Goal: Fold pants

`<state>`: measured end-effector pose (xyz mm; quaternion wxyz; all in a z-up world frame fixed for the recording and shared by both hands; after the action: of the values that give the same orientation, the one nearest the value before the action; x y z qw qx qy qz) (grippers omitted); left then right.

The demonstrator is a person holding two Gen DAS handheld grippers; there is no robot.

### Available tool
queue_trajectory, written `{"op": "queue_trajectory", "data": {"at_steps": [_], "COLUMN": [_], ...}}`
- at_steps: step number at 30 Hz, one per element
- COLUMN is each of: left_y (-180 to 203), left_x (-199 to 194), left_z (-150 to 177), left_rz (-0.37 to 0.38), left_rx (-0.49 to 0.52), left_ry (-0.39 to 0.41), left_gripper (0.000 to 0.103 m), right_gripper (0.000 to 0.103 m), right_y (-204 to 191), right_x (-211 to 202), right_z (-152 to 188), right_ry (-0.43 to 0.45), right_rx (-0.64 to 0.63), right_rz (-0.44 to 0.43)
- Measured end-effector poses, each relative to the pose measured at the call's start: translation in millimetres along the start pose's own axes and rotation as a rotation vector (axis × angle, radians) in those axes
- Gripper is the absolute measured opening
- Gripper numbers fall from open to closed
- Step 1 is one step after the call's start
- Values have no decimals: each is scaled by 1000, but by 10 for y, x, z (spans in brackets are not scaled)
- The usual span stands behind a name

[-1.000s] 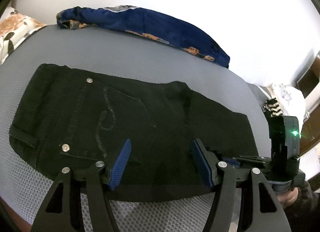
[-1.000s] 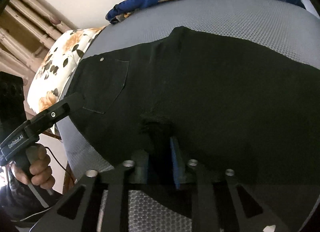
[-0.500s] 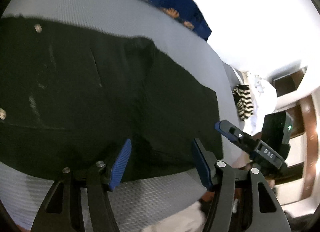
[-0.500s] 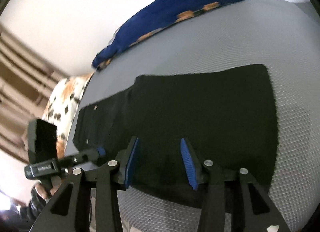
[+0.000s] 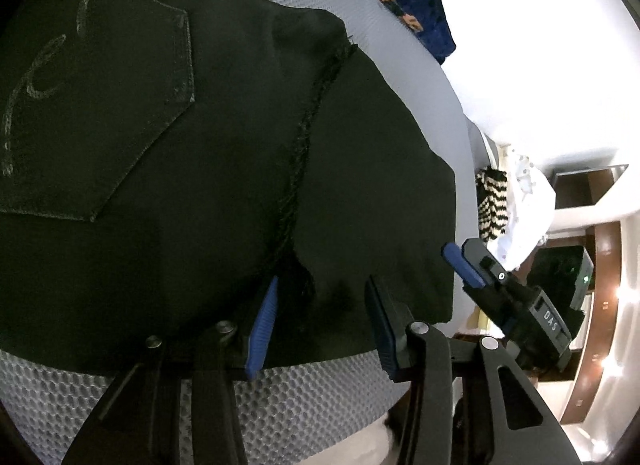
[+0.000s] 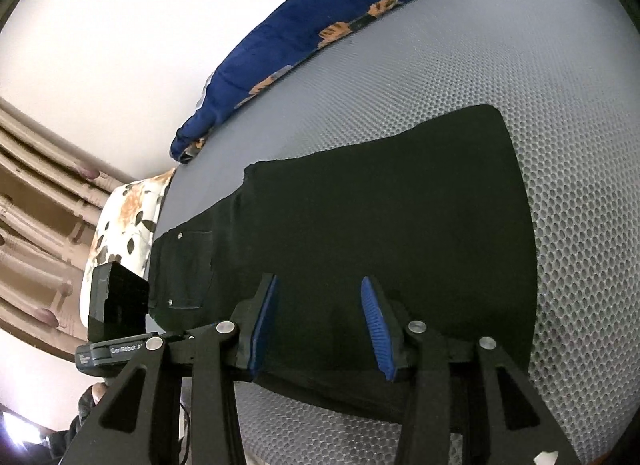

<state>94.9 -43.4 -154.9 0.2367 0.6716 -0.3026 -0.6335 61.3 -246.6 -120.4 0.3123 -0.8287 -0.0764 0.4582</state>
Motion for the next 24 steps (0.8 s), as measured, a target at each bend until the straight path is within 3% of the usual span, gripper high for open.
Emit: {"op": "queue_trajectory", "data": {"at_steps": [2, 8, 13, 16, 20, 24], "left_y": [-13, -39, -26, -67, 32, 179], "left_x": [1, -14, -56, -23, -57, -242], "left_z": [25, 98, 147, 134, 88, -110], "left_rz": [-36, -54, -80, -81, -150, -194], "left_rx": [16, 24, 69, 72, 162, 285], "left_ry": [13, 30, 48, 43, 52, 137], "left_gripper": [26, 13, 13, 13, 23, 30], "right_gripper": [41, 41, 41, 40, 41, 41], "right_y": [22, 47, 47, 160, 139, 82], "right_x": [21, 59, 66, 200, 210, 118], "right_z": [8, 35, 72, 225, 225, 51], "right_ry": [-5, -15, -30, -91, -83, -17], "right_rx": [10, 13, -24, -32, -75, -139], "right_rz": [3, 17, 57, 110, 128, 170]}}
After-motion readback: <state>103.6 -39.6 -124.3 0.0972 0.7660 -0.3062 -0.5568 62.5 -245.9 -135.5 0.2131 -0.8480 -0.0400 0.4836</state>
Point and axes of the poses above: each gripper's, at about its wrist camera, not at the fingertips, and x roughly the way its jaws point, y to its right, z to its underside, the point moved 7 cm from there along x, roughly the way its jaws point, and after that the axes turned 1 degree about z, right-handed, at the moved point
